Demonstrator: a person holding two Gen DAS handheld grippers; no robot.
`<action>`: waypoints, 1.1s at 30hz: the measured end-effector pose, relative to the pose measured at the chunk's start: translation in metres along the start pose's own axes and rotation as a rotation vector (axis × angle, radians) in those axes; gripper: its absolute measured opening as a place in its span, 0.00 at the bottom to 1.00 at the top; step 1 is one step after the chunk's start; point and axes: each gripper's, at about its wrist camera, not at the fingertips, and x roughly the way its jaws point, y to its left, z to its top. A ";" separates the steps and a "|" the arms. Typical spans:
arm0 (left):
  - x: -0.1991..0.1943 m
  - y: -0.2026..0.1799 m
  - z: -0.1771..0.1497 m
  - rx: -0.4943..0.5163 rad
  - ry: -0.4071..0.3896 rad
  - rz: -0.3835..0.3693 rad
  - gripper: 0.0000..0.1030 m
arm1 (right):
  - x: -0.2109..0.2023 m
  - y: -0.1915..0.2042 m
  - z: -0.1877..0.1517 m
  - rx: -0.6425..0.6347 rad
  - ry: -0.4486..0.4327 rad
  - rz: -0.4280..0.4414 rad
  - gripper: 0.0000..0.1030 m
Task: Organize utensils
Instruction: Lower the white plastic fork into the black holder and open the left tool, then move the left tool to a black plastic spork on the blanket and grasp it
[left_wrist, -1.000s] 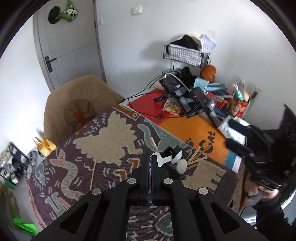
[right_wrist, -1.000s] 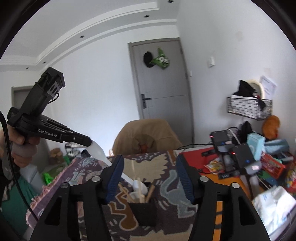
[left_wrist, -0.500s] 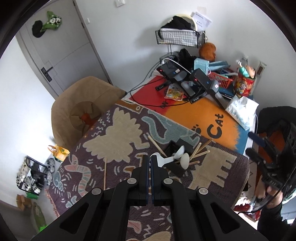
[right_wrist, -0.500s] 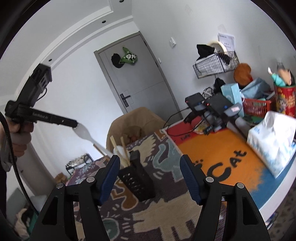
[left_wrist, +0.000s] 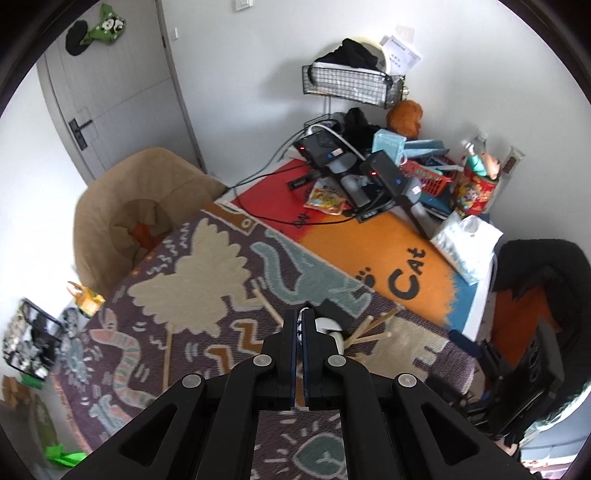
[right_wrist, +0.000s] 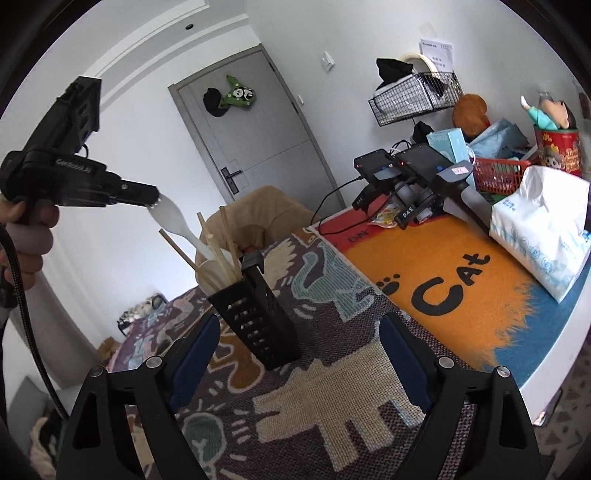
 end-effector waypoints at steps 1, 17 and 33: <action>0.003 0.001 -0.001 -0.014 0.000 -0.021 0.02 | -0.001 0.000 0.000 -0.003 -0.002 -0.001 0.86; -0.004 0.036 -0.043 -0.182 -0.147 -0.113 0.67 | 0.007 0.006 -0.004 0.027 0.041 0.008 0.99; -0.014 0.120 -0.130 -0.368 -0.276 -0.077 0.88 | 0.036 0.055 -0.023 -0.044 0.112 0.025 0.99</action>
